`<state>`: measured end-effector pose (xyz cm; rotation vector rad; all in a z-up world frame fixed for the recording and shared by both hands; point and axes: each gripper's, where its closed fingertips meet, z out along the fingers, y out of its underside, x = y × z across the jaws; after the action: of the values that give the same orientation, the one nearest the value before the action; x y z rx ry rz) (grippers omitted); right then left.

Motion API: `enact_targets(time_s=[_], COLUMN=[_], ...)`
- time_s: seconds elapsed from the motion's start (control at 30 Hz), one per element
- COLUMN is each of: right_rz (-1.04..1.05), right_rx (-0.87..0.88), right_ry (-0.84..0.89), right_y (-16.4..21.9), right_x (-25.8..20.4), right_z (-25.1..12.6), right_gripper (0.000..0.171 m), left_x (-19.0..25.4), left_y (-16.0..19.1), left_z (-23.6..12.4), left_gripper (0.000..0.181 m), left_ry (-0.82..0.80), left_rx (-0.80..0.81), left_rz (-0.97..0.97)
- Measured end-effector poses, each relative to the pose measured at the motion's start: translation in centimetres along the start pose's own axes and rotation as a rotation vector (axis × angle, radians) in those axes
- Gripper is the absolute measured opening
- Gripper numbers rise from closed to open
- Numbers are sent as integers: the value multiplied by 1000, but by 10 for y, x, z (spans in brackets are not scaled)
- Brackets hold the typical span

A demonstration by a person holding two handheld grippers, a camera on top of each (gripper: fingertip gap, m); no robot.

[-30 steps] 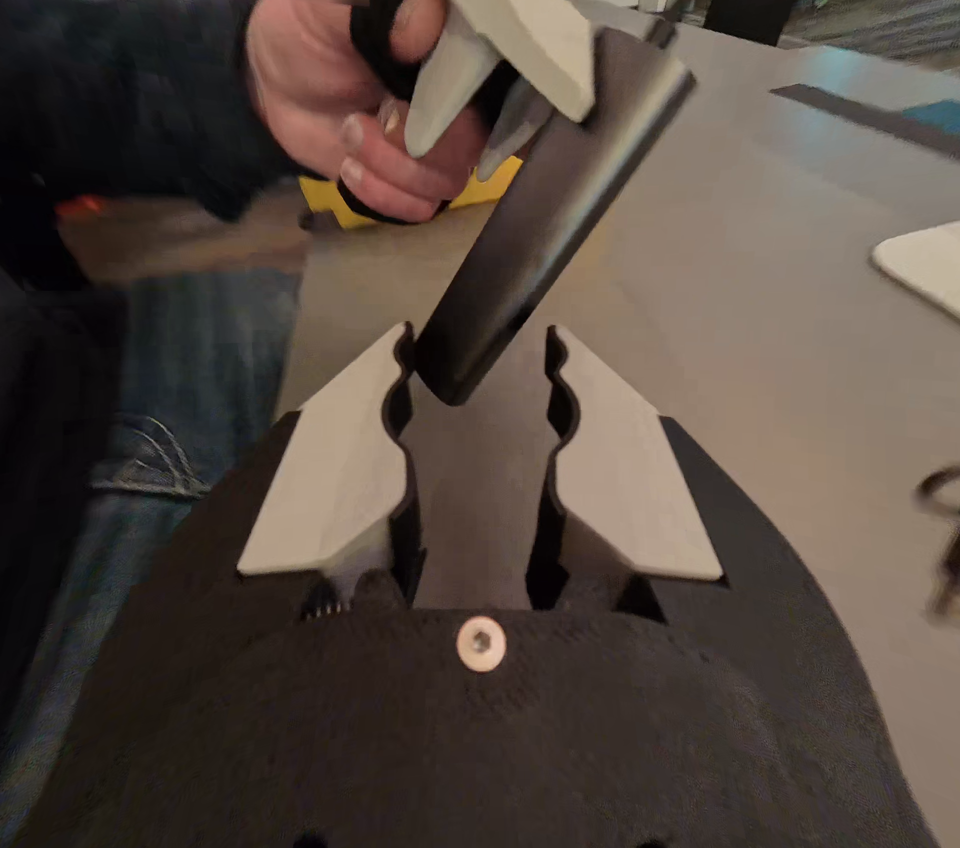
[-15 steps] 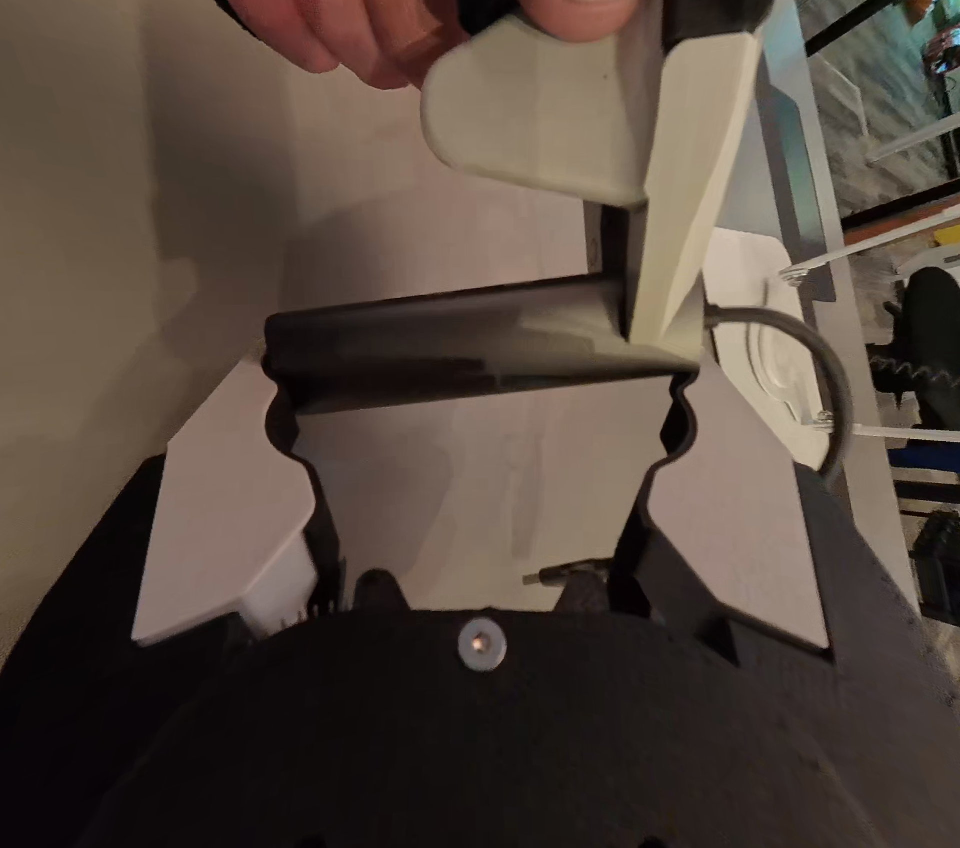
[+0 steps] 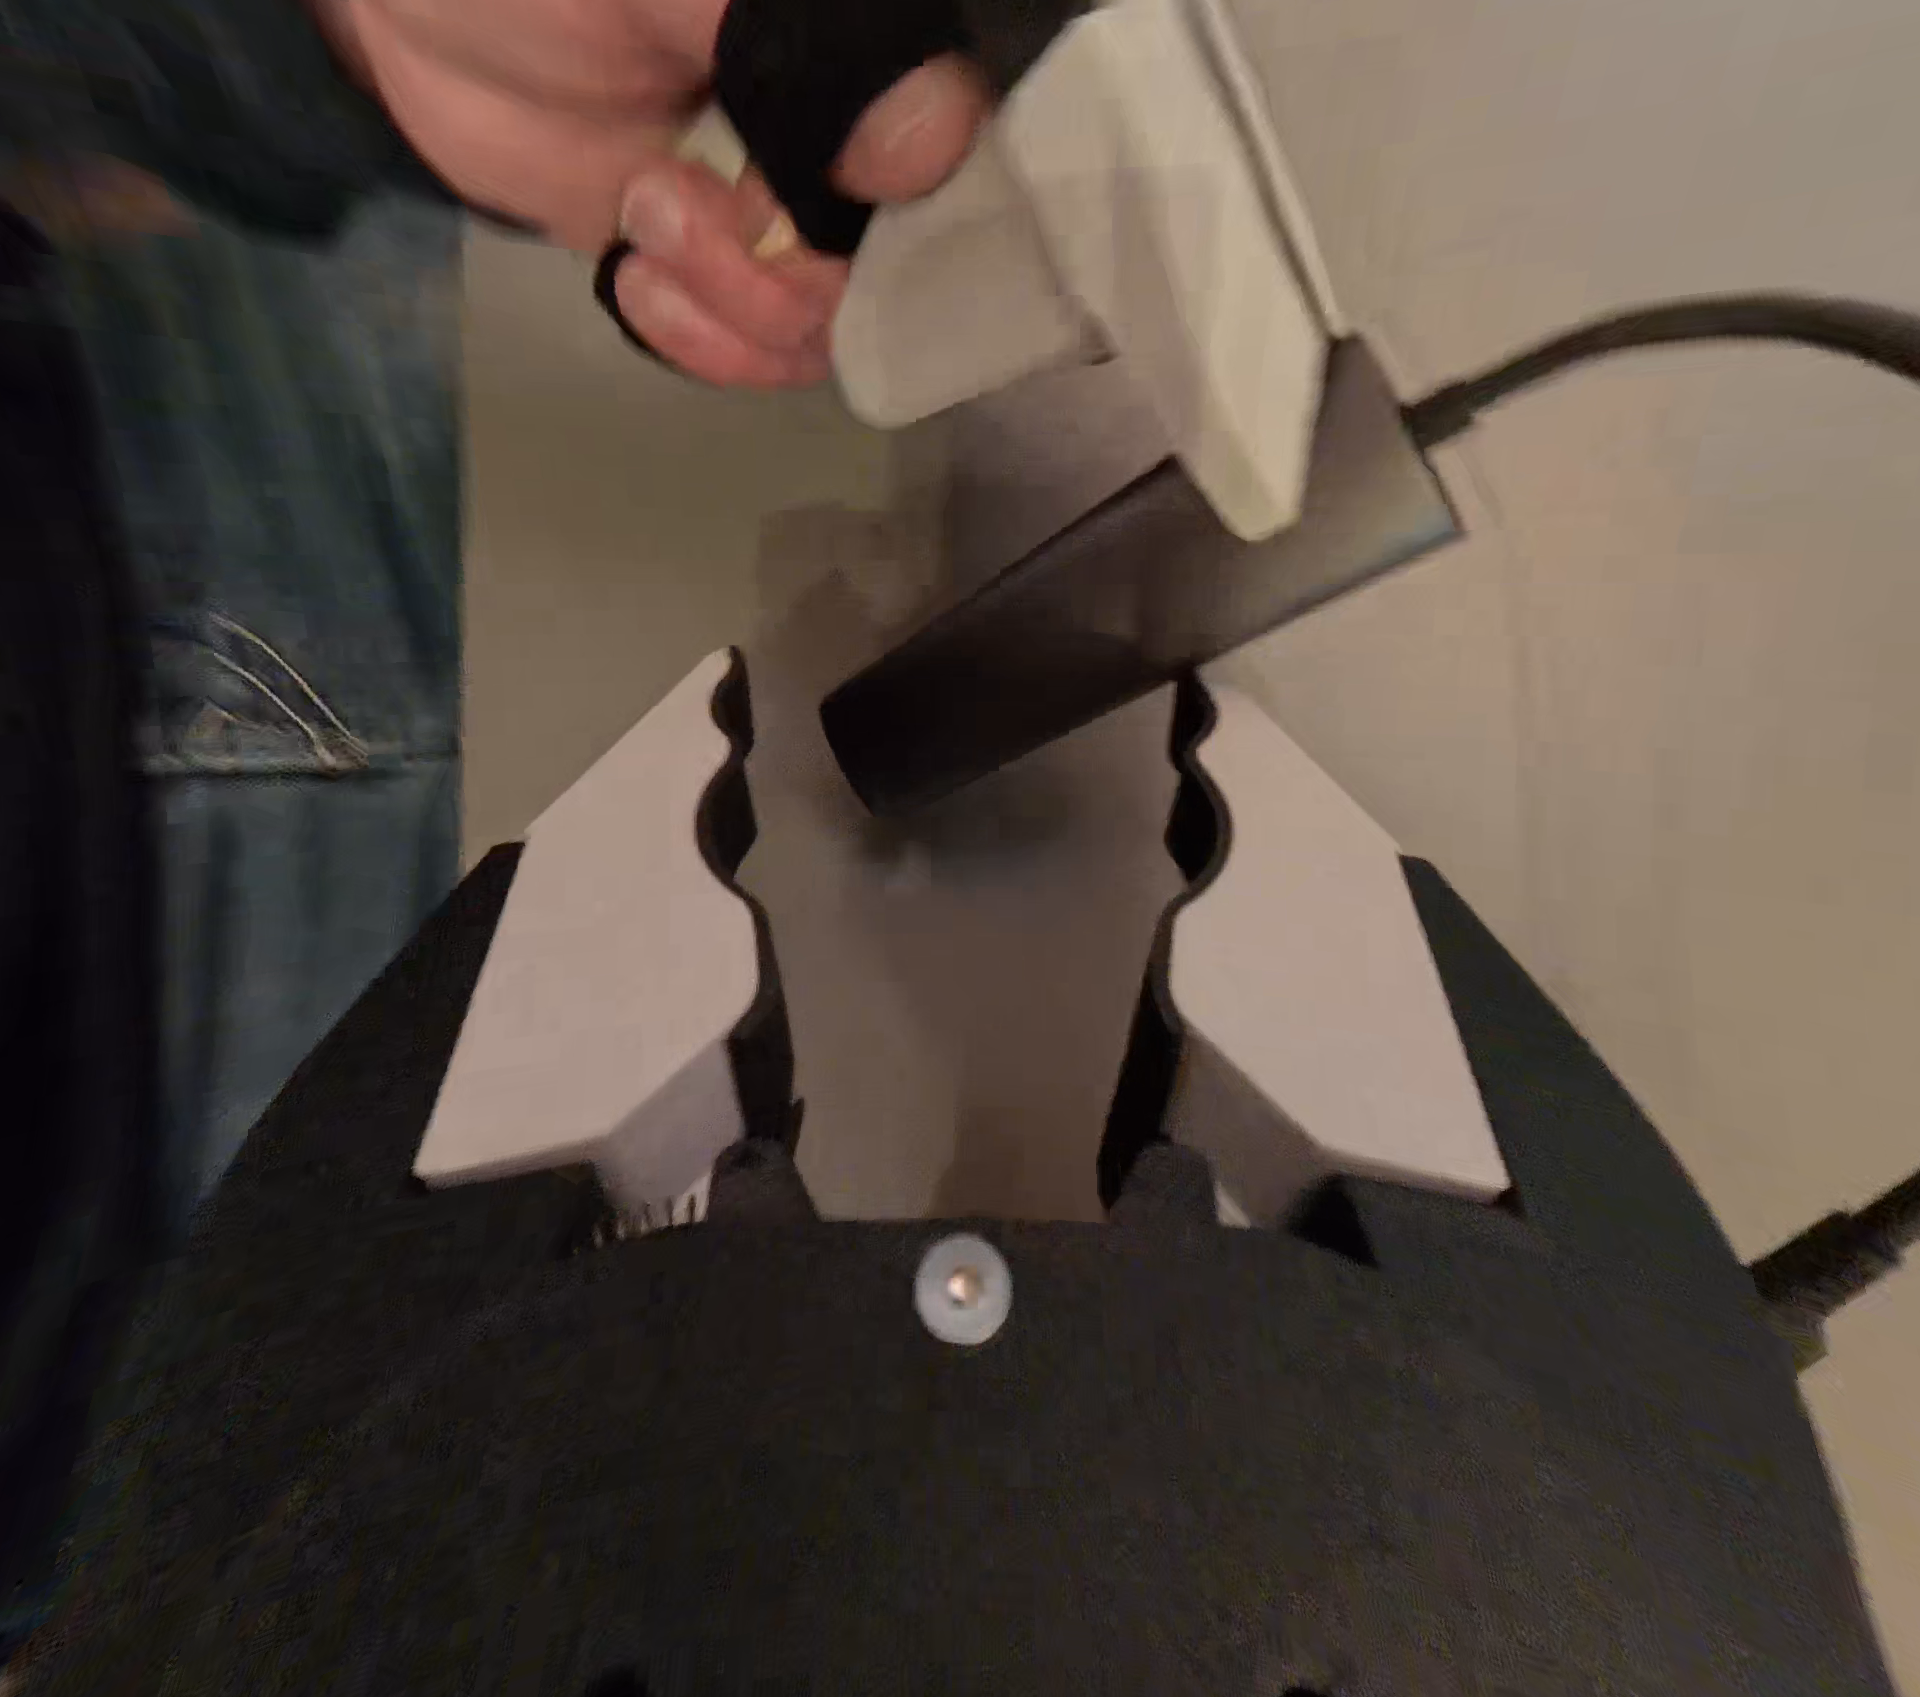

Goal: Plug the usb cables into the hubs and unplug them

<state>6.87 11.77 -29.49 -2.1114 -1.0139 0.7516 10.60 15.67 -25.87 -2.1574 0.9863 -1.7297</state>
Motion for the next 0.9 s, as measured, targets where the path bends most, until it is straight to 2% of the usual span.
enact_targets(time_s=[0.13, 0.27, 0.4, 0.5, 0.6, 0.63, 0.7, 0.77, 0.83, 0.9], right_rz=[212, 295, 336, 351, 382, 395, 421, 435, 446, 436], right_rx=[59, 150, 220, 226, 196, 173, 147, 127, 108, 79], right_ry=[-77, -121, -191, -201, -226, -233, -242, -236, -228, -199], right_y=[5, -3, -9, -8, -1, 3, 7, 10, 11, 14], right_x=[13, 17, 16, 16, 16, 16, 17, 20, 23, 27], right_z=[-5, -9, -16, -19, -22, -22, -23, -23, -22, -19], right_gripper=[37, 18, 13, 13, 13, 14, 14, 15, 16, 18], left_x=[-4, 4, 16, 43, 76, 76, 60, 33, 6, -20], left_y=[4, -3, -13, -23, -26, -27, -24, -6, 20, 50], left_z=[8, 7, -8, -38, -99, -128, -198, -269, -329, -373], left_gripper=[16, 19, 39, 49, 49, 49, 56, 59, 61, 57], left_ry=[-17, 33, -45, -120, -279, -401, -691, -909, -1022, -1065], left_rx=[-11, 33, 56, 84, 70, 51, -41, -199, -359, -501], left_rz=[9, 42, 151, 284, 509, 596, 740, 768, 776, 742])
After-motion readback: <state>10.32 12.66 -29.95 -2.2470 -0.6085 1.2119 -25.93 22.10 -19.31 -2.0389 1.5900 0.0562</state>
